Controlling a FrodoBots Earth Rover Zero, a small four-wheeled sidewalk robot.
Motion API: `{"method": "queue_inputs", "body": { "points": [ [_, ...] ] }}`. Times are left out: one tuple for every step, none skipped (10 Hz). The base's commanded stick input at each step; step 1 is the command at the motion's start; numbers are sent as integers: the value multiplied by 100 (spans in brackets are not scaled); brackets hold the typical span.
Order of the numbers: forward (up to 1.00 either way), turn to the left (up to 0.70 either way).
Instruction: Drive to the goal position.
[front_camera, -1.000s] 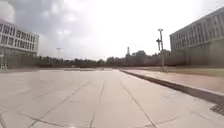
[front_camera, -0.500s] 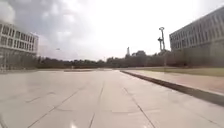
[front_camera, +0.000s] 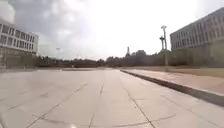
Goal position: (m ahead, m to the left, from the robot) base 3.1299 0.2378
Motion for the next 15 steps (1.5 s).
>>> {"method": "queue_inputs", "body": {
  "points": [
    [70, 0],
    [70, 0],
    [70, 0],
    [70, 0],
    [70, 0],
    [70, 0],
    [70, 0],
    [70, 0],
    [70, 0],
    [70, 0],
    [70, 0],
    [70, 0],
    [70, 0],
    [70, 0],
    [70, 0]
  ]
}}
